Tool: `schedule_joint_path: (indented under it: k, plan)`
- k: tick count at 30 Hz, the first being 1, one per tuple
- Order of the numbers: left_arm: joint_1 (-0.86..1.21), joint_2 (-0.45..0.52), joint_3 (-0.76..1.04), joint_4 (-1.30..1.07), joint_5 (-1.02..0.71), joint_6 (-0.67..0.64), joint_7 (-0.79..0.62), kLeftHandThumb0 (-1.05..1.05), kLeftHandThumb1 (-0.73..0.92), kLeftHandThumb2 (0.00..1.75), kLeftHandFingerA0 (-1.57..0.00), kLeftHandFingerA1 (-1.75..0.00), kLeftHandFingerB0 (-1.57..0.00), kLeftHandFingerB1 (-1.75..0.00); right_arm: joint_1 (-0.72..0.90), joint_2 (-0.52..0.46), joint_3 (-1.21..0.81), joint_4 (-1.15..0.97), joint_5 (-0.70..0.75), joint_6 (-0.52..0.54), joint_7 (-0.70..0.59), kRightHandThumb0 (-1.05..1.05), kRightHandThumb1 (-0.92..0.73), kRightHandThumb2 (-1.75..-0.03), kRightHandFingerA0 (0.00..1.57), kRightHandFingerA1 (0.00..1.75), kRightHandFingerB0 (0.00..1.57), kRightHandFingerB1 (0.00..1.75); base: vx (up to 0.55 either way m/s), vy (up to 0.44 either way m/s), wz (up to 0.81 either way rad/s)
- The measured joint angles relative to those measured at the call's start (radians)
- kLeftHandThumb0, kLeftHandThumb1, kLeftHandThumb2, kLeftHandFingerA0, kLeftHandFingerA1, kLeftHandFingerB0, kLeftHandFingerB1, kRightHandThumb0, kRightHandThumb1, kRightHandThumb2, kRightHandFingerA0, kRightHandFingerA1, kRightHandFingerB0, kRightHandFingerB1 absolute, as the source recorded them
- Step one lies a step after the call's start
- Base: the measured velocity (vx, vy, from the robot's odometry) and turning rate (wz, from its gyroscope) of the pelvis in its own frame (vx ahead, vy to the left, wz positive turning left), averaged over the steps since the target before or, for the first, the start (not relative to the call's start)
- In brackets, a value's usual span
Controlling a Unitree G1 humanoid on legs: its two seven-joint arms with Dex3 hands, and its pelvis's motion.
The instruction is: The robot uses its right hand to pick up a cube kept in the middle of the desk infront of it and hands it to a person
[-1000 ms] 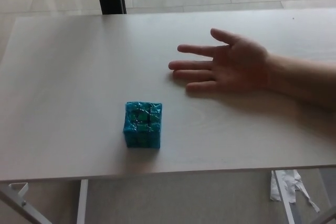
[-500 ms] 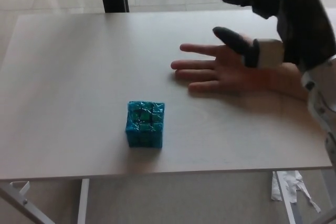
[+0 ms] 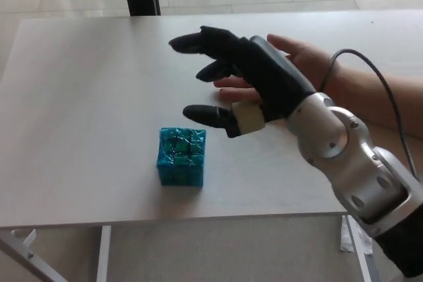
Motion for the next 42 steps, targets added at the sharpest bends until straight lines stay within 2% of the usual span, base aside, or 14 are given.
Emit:
schedule_joint_path:
  k: [6, 7, 13, 14, 18, 20, 22, 24, 26, 27, 29, 30, 34, 42]
  plan:
    - [-0.004, 0.000, -0.007, 0.000, 0.001, 0.000, 0.001, -0.56, 0.52, 0.56, -0.67, -0.63, -0.53, -0.41, -0.034, 0.015, 0.144, 0.097, -0.095, 0.044, 0.002, -0.90, -0.67, -0.61, 0.21, 0.45, 0.29, 0.34, 0.00, 0.000, 0.00]
    - [-0.005, -0.001, -0.008, 0.000, 0.001, 0.000, 0.001, -0.56, 0.51, 0.56, -0.67, -0.61, -0.54, -0.41, -0.036, 0.020, 0.165, 0.112, -0.109, 0.051, 0.002, -0.89, -0.52, -0.94, 0.17, 0.52, 0.23, 0.45, 0.00, 0.000, 0.00]
    - [-0.006, -0.001, -0.019, 0.000, 0.001, 0.000, 0.000, -0.59, 0.53, 0.56, -0.67, -0.62, -0.54, -0.40, -0.059, 0.048, 0.283, 0.199, -0.199, 0.084, -0.001, -0.92, -0.69, -0.61, 0.06, 0.48, 0.27, 0.38, 0.00, 0.000, 0.00]
    - [-0.006, -0.001, -0.021, 0.000, 0.001, 0.000, 0.000, -0.60, 0.51, 0.56, -0.67, -0.65, -0.54, -0.41, -0.067, 0.052, 0.296, 0.206, -0.214, 0.089, -0.005, -1.00, -0.59, -0.97, 0.06, 0.34, 0.19, 0.46, 0.00, 0.000, 0.00]
    - [-0.007, -0.001, -0.027, 0.000, 0.001, 0.000, 0.000, -0.59, 0.42, 0.82, -0.58, -0.64, -0.48, -0.53, -0.093, 0.067, 0.352, 0.232, -0.274, 0.109, -0.011, -0.94, -0.59, -1.01, 0.00, 0.29, 0.08, 0.42, 0.00, 0.000, 0.00]
    - [-0.006, -0.001, -0.030, 0.000, 0.002, 0.000, 0.000, -0.61, 0.42, 0.83, -0.59, -0.64, -0.46, -0.53, -0.103, 0.074, 0.378, 0.240, -0.303, 0.122, -0.010, -0.91, -0.72, -0.62, 0.00, 0.37, 0.15, 0.35, 0.00, 0.000, 0.00]
    - [-0.005, -0.001, -0.037, 0.000, 0.002, 0.000, 0.000, -0.62, 0.41, 0.83, -0.58, -0.66, -0.47, -0.54, -0.112, 0.082, 0.404, 0.247, -0.336, 0.138, -0.009, -1.00, -0.62, -1.01, 0.02, 0.25, 0.11, 0.35, 0.00, 0.000, 0.00]
    - [-0.004, -0.001, -0.042, 0.000, 0.002, -0.002, 0.000, -0.60, 0.55, 0.57, -0.68, -0.62, -0.58, -0.41, -0.116, 0.092, 0.425, 0.252, -0.368, 0.156, -0.007, -0.40, -0.28, -0.96, 0.04, 0.54, 0.00, 0.50, 0.00, 0.000, 0.00]
    - [-0.004, -0.001, -0.047, 0.000, 0.003, -0.004, 0.000, -0.62, 0.54, 0.57, -0.68, -0.64, -0.57, -0.42, -0.112, 0.110, 0.438, 0.264, -0.400, 0.173, -0.014, -0.82, -0.67, -0.61, 0.23, 0.48, 0.17, 0.34, 0.00, 0.000, 0.00]
    - [-0.004, -0.001, -0.048, 0.000, 0.003, -0.005, 0.000, -0.60, 0.55, 0.57, -0.67, -0.63, -0.56, -0.42, -0.110, 0.113, 0.438, 0.266, -0.405, 0.175, -0.017, -0.72, -0.50, -0.92, 0.64, 1.08, 0.28, 0.50, 0.00, 0.000, 0.00]
    - [-0.002, -0.001, -0.052, 0.000, 0.004, -0.009, 0.000, -0.60, 0.54, 0.57, -0.66, -0.62, -0.55, -0.42, -0.095, 0.132, 0.435, 0.282, -0.440, 0.188, -0.051, -0.65, -0.61, -0.62, 0.76, 1.51, 0.40, 0.41, 0.00, 0.000, 0.00]
    - [-0.002, -0.001, -0.053, 0.000, 0.004, -0.010, 0.000, -0.61, 0.55, 0.57, -0.67, -0.62, -0.54, -0.42, -0.083, 0.138, 0.429, 0.290, -0.454, 0.189, -0.077, -0.70, -0.54, -0.93, 0.95, 1.31, 0.37, 0.56, 0.00, 0.000, 0.00]
    - [-0.002, -0.002, -0.058, 0.001, 0.004, -0.011, 0.000, -0.59, 0.55, 0.57, -0.70, -0.64, -0.58, -0.42, -0.054, 0.155, 0.417, 0.307, -0.483, 0.186, -0.155, -0.25, -0.65, -0.64, 0.83, 1.61, 0.56, 0.56, 0.00, 0.000, 0.00]
    - [0.003, -0.006, -0.060, 0.001, 0.004, -0.012, 0.000, -0.59, 0.57, 0.57, -0.70, -0.63, -0.56, -0.41, -0.016, 0.170, 0.395, 0.354, -0.520, 0.138, -0.319, -0.48, -0.49, -0.57, 0.79, 1.69, 0.95, 0.76, 0.00, 0.000, 0.00]
